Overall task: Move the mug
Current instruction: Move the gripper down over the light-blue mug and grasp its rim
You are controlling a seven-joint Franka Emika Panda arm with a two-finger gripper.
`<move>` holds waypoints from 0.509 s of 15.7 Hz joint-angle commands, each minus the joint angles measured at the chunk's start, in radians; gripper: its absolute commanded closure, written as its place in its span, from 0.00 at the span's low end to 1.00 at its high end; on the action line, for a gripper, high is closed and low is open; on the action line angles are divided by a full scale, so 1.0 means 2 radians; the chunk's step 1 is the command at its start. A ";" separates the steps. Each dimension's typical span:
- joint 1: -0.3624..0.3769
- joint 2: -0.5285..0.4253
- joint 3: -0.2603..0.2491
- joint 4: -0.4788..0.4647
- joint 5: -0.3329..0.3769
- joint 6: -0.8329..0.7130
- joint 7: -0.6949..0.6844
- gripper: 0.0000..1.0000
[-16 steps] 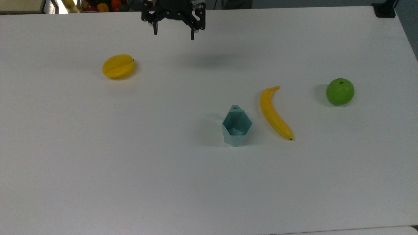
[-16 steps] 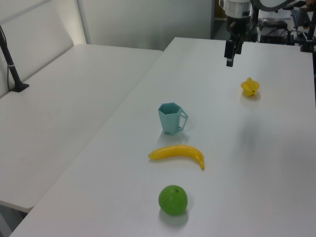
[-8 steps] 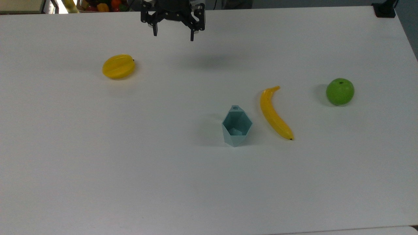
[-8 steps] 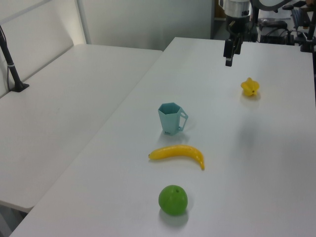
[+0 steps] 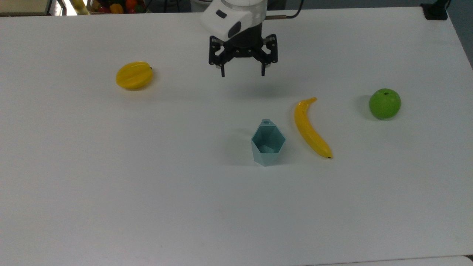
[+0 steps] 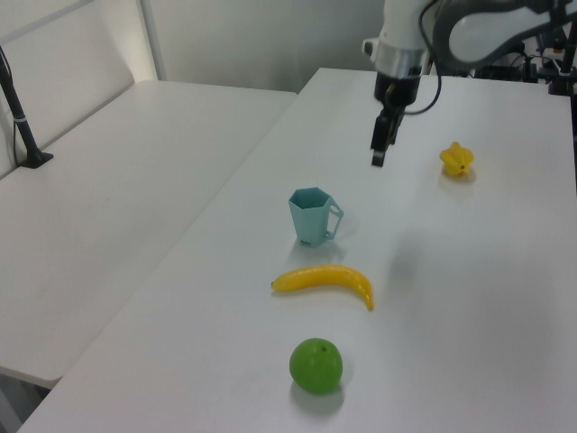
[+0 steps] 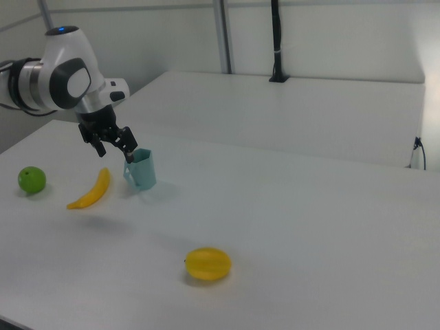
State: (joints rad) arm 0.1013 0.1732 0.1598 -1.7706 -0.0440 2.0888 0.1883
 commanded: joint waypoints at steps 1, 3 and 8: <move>0.023 0.044 -0.004 0.006 -0.009 0.061 0.027 0.00; 0.040 0.066 -0.005 0.006 -0.021 0.088 0.034 0.00; 0.051 0.114 -0.005 0.006 -0.091 0.150 0.137 0.13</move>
State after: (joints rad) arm 0.1866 0.3558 0.1598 -1.7698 -0.1386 2.3319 0.3413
